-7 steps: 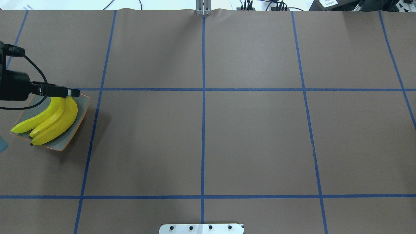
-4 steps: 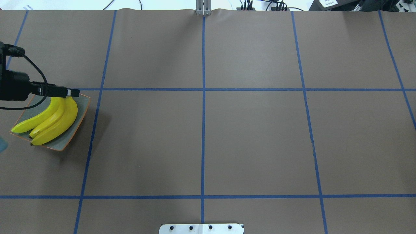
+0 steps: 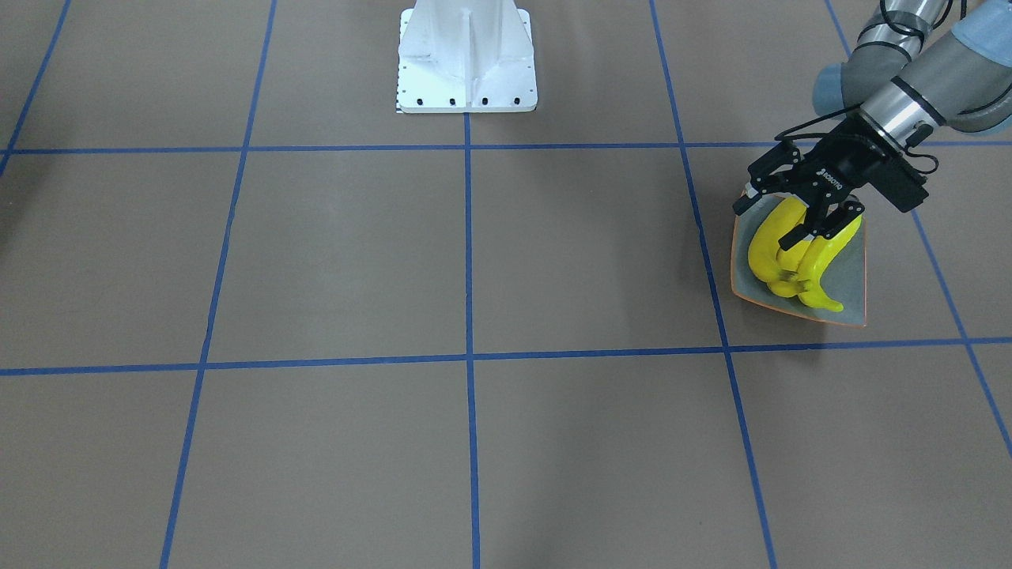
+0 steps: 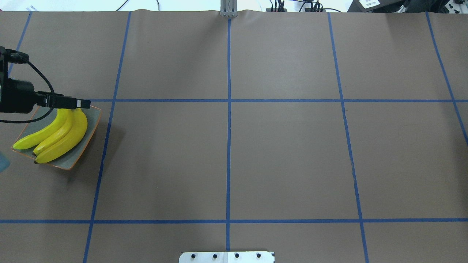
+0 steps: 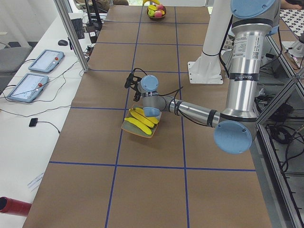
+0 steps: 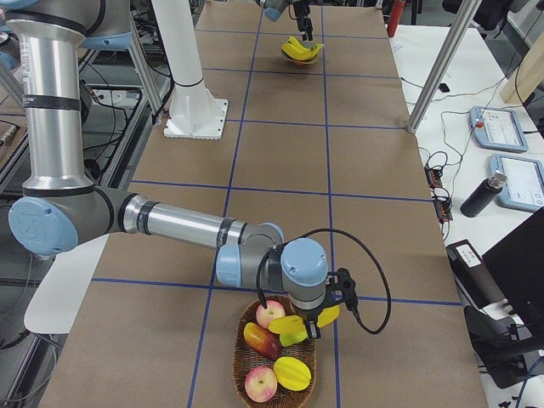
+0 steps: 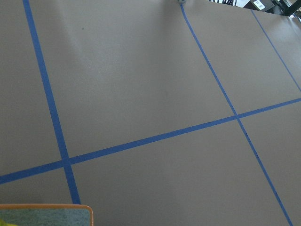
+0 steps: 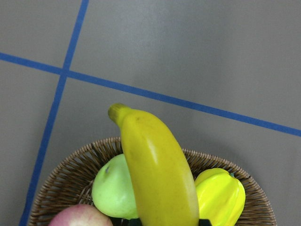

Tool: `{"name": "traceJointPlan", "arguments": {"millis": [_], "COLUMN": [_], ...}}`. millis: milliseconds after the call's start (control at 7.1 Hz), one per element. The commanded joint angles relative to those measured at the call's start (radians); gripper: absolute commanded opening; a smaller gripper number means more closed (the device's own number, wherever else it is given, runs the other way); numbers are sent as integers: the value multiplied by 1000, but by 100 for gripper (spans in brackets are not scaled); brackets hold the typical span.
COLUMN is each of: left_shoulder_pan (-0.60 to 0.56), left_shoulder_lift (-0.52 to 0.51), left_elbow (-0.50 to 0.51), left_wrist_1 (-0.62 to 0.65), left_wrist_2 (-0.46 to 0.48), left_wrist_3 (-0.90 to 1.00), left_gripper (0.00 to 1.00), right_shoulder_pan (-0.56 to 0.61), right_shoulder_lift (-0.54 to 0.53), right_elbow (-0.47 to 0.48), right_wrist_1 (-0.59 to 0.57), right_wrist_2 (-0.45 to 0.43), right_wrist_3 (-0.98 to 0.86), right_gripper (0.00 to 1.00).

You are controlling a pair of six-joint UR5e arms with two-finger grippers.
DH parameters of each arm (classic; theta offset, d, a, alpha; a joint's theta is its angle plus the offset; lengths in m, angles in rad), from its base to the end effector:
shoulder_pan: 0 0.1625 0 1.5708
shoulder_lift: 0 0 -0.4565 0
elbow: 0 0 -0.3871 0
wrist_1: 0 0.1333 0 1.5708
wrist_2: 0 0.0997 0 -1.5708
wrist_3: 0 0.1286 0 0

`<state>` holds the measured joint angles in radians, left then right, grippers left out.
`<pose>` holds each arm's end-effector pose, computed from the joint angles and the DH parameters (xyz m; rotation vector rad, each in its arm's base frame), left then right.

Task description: Transfer all bananas from basket to plate

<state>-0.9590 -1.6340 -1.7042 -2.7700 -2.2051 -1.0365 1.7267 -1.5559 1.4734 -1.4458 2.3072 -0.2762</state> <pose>0.2564 -0.4649 0.4623 0.5222 1.3320 0.0927 0.1234 -0.4829 0.7418 0.1976 -0.7110 -0.1304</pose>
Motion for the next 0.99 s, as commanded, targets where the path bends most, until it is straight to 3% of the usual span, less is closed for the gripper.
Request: {"name": "traceJointPlan", "arguments": {"millis": [0, 564, 704, 845], "left_shoulder_pan": [2, 127, 167, 202], "left_shoulder_lift": [-76, -329, -383, -452], "left_elbow": [2, 3, 0, 0], "left_wrist_1": [3, 58, 59, 58], "left_wrist_2": [8, 144, 178, 185], "left_wrist_3": [-116, -428, -506, -598], "left_gripper": [99, 99, 99, 99], "right_shoulder_pan": [-7, -209, -260, -312], "right_shoulder_lift": [54, 111, 161, 209], "right_elbow": [40, 347, 391, 407], "right_wrist_1": [-35, -30, -28, 49], "right_wrist_2": [107, 133, 133, 133], "right_wrist_3": [183, 802, 954, 1130], "right_gripper": [0, 0, 0, 0]}}
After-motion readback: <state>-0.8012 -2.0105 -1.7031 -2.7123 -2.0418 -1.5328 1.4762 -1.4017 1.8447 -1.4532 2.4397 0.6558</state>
